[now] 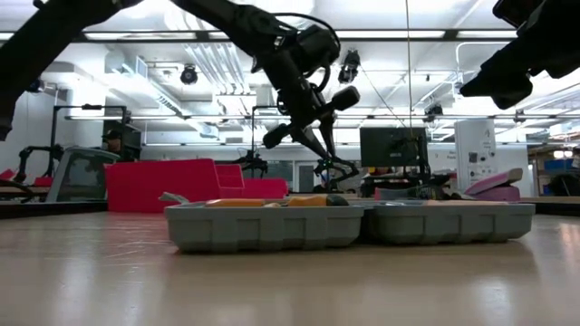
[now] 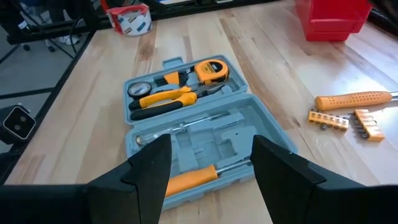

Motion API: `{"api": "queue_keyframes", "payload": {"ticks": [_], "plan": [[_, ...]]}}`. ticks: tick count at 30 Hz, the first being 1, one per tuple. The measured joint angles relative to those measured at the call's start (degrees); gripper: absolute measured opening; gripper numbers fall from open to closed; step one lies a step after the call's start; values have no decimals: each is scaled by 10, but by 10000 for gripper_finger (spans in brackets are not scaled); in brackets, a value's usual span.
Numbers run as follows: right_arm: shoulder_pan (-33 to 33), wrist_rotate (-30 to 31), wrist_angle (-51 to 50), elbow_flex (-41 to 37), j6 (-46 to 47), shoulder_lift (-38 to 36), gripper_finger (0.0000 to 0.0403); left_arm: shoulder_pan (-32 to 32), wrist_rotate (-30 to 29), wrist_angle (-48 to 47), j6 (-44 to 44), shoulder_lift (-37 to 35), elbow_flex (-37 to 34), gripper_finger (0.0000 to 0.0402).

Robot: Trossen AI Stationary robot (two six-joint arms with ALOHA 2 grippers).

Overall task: Prefit tool cases
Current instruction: Put the yellow hammer into the prefit tool case

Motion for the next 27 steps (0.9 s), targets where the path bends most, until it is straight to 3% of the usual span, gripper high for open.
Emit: {"api": "queue_keyframes", "payload": {"ticks": [11, 17, 22, 27], "plan": [[0, 6, 11, 0, -20, 0, 199, 43, 44, 13, 35, 1, 0, 66], [-6, 43, 15, 4, -19, 0, 199, 44, 69, 12, 92, 1, 7, 66], [-67, 45, -51, 34, -43, 15, 199, 24, 77, -13, 193, 1, 7, 66], [-151, 42, -47, 61, -102, 34, 199, 7, 62, -5, 299, 0, 7, 66]]}}
